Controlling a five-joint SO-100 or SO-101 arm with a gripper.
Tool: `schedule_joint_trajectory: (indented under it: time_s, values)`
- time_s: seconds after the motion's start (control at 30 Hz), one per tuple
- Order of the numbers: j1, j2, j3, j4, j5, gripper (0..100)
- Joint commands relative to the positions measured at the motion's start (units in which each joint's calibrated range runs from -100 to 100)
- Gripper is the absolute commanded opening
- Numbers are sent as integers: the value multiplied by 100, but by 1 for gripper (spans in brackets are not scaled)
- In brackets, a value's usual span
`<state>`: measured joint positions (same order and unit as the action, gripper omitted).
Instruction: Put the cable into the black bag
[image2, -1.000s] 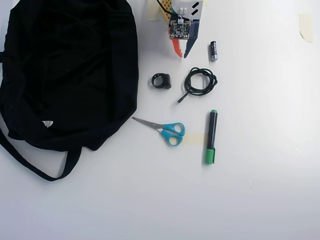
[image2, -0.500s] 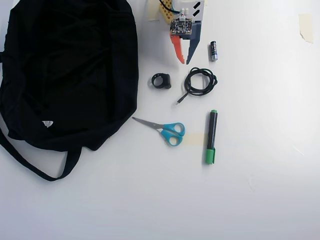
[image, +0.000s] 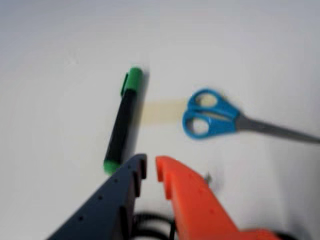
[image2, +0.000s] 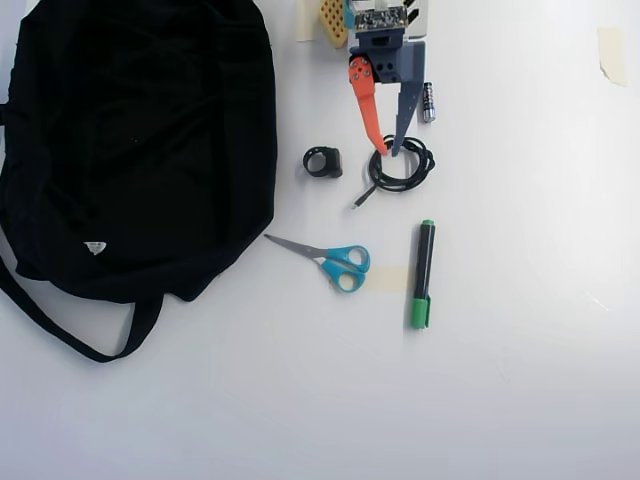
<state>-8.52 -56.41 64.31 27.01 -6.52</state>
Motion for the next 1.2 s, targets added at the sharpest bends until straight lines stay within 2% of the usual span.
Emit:
schedule_joint_trajectory:
  time_s: [0.0,0.2,0.37,0.7,0.87,1.17]
  values:
    - [202,944,-869,-754,33,2]
    - [389,2056,-1965,-1254,54,2]
    - [344,3069,-3322,-1228,521,2]
    - [396,4496,-5460,-1168,505,2]
    - [389,4753,-5901,-1176,500,2]
    - [389,4737,-5739,-1236,531,2]
